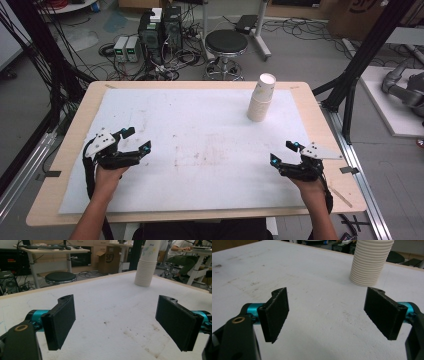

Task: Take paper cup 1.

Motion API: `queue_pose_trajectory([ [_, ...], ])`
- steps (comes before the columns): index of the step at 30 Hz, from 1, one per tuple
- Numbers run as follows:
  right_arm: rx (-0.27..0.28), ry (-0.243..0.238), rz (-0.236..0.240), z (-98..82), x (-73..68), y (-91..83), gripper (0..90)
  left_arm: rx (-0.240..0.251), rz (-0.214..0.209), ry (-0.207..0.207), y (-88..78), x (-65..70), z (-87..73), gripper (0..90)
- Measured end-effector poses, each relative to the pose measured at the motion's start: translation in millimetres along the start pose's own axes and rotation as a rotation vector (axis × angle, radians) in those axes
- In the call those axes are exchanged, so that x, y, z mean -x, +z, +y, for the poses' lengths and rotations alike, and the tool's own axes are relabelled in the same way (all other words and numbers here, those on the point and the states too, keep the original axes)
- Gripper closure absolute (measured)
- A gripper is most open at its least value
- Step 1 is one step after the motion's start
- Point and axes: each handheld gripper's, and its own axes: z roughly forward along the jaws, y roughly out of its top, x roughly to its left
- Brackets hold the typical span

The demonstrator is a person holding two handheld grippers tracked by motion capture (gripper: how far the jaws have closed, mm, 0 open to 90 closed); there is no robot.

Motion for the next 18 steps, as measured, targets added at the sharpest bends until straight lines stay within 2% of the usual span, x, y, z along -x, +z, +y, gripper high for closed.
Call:
queue_pose_trajectory([
  [12, -0.001, 0.006, 0.000, -2.1, 2.6, -2.4, 20.5, -0.008, -0.003, 0.009, 1.9, -0.6, -0.7, 16.3],
  [18, 0.001, 0.013, -0.003, -1.2, -2.1, -5.7, 20.5, -0.004, -0.006, -0.016, 0.6, 0.1, -1.7, 16.2],
])
